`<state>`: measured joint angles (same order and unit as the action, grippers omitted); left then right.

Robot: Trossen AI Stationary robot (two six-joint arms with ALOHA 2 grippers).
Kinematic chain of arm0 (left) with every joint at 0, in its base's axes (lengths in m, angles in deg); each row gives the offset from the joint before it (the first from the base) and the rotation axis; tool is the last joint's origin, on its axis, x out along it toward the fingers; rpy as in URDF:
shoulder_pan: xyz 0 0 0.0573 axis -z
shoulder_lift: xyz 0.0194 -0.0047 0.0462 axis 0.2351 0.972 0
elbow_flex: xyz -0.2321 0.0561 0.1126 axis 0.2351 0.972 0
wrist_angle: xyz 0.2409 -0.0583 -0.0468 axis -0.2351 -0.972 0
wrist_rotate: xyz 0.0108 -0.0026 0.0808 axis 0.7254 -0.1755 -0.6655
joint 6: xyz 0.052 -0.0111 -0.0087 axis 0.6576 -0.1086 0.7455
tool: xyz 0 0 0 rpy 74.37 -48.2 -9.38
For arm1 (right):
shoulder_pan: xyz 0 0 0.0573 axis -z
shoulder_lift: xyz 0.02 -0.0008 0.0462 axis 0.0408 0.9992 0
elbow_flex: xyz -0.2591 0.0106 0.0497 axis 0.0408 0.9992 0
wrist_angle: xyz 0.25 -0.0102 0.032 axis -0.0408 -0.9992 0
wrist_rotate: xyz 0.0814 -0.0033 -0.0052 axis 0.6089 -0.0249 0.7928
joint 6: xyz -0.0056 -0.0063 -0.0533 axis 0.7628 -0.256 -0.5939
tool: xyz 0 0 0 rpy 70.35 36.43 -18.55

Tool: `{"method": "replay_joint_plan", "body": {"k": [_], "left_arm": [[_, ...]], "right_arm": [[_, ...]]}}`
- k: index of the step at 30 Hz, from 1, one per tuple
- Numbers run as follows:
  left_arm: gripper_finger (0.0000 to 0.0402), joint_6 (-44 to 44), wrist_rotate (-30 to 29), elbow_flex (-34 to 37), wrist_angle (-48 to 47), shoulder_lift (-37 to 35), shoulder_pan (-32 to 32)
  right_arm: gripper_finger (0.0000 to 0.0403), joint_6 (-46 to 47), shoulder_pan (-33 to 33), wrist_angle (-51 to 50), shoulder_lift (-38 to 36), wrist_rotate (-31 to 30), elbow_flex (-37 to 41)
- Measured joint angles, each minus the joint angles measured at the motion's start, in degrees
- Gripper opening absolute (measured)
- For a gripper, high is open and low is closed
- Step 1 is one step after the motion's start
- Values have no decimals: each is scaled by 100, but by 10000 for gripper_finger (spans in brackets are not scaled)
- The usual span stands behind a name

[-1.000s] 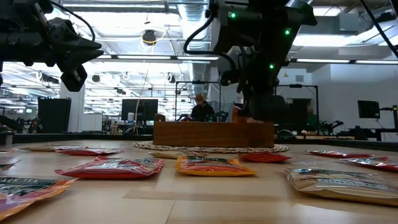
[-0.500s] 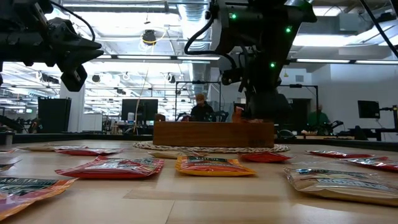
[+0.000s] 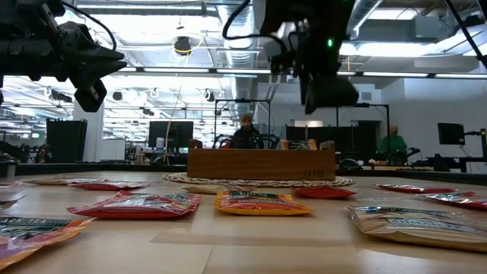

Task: Pick & Place Tea
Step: Put the orange tea bag into the right section of the wooden organizer

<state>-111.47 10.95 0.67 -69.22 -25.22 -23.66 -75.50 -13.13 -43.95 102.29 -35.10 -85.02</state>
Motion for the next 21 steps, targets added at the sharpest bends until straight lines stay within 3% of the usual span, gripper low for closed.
{"method": "replay_joint_plan", "body": {"k": [5, 7, 11, 16, 21], "left_arm": [[50, 0, 0, 0, 0, 0, 1], [50, 0, 0, 0, 0, 0, 0], [50, -2, 2, 0, 4, 0, 1], [50, -4, 1, 0, 9, 0, 1], [50, -9, 2, 0, 28, 0, 0]], "right_arm": [[107, 820, -23, -1492, -1, -196, -898], [107, 1042, -38, -1438, -89, -139, -1145], [107, 1365, -186, -1473, -467, 206, -1493], [107, 1617, -497, -1411, -976, 1203, -1476], [107, 2275, -1044, -1484, -1313, 1731, -1470]]}}
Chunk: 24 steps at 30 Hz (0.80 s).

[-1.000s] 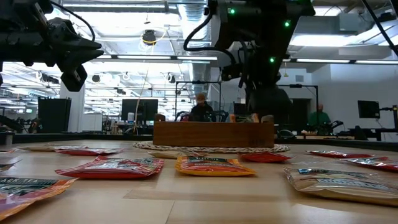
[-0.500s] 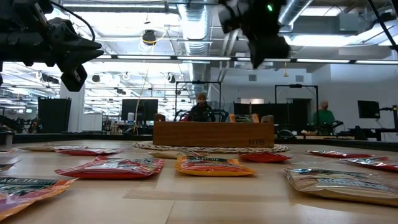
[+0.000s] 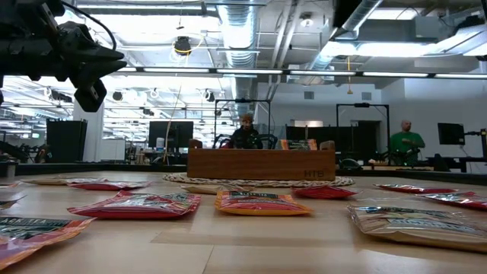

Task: Pick & Place Tea
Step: Put the orange tea bag into the right section of the wooden organizer

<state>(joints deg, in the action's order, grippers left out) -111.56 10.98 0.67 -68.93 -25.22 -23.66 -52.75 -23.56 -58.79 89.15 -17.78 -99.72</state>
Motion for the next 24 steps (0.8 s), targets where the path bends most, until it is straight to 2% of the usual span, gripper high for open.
{"method": "replay_joint_plan", "body": {"k": [6, 11, 18, 24], "left_arm": [[50, 0, 2, -41, 74, -2, 1], [50, 286, 118, -338, 66, -2, 0], [50, 510, 203, -920, -31, 183, 2], [50, 489, 494, -1368, -97, 872, 4]], "right_arm": [[107, 1042, -878, -11, -188, -109, 254], [107, 2132, -1441, 164, -237, -83, 1267], [107, 2860, -1584, 647, -549, -66, 2648], [107, 2825, -1411, 1265, -1603, -373, 3603]]}}
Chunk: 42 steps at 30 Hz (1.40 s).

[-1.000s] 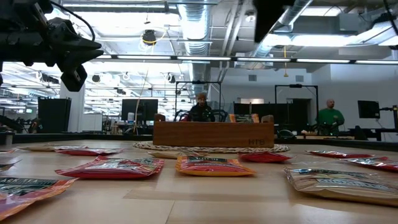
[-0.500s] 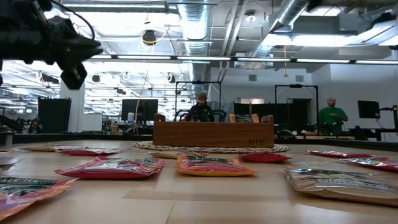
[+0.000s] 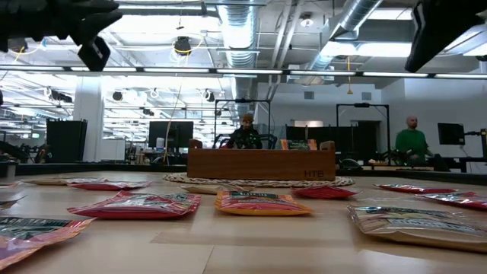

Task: Pick & Place Tea
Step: Put the orange tea bag into the right section of the wooden organizer

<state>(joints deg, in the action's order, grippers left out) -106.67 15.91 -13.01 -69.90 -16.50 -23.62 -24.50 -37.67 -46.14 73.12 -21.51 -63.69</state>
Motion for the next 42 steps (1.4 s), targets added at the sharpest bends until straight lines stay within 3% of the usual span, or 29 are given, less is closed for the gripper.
{"method": "replay_joint_plan", "body": {"k": [10, 19, 24, 27, 35, 42], "left_arm": [[50, -35, 75, -1005, -536, 1926, 289], [50, -893, 164, -2766, -3499, 3653, 1147], [50, -1485, 167, -3637, -5187, 4495, 1749], [50, -1749, 182, -3910, -5649, 4932, 2139], [52, -2026, 516, -3952, -5717, 6025, 2992], [66, -1998, 430, -3952, -5717, 6722, 3382]], "right_arm": [[107, -97, 241, 1862, -2637, -338, 1821], [107, -380, 248, 3180, -4322, -460, 2934], [107, -663, 324, 3620, -4857, -469, 3245], [107, -767, 373, 3654, -5017, -463, 3310], [107, -970, 474, 3656, -5040, -445, 3310], [107, -1064, 474, 3654, -5040, -440, 3310]]}}
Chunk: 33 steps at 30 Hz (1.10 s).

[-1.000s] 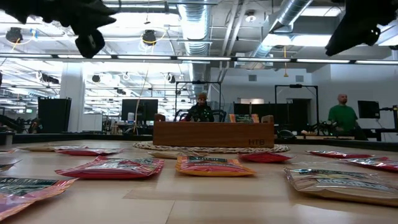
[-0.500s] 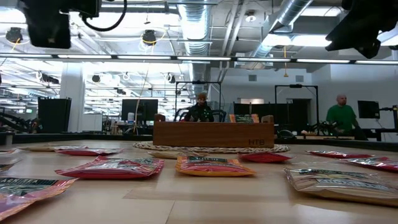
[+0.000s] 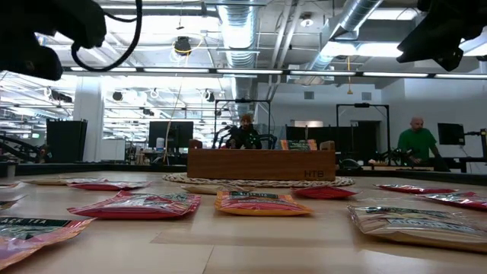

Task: Pick & Place Tea
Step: Put the orange tea bag into the right section of the wooden organizer

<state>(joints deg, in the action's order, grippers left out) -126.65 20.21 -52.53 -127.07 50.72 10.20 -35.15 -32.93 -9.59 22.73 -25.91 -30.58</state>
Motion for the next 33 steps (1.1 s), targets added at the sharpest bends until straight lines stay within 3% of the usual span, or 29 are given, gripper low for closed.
{"method": "replay_joint_plan", "body": {"k": [18, 33], "left_arm": [[158, 34, -826, 9, 232, 137, 81], [163, 197, -1073, 245, 658, 960, 292]], "right_arm": [[107, 0, 0, 0, 2, 11, 0], [107, 2, 0, -4, 4, 9, 0]]}}
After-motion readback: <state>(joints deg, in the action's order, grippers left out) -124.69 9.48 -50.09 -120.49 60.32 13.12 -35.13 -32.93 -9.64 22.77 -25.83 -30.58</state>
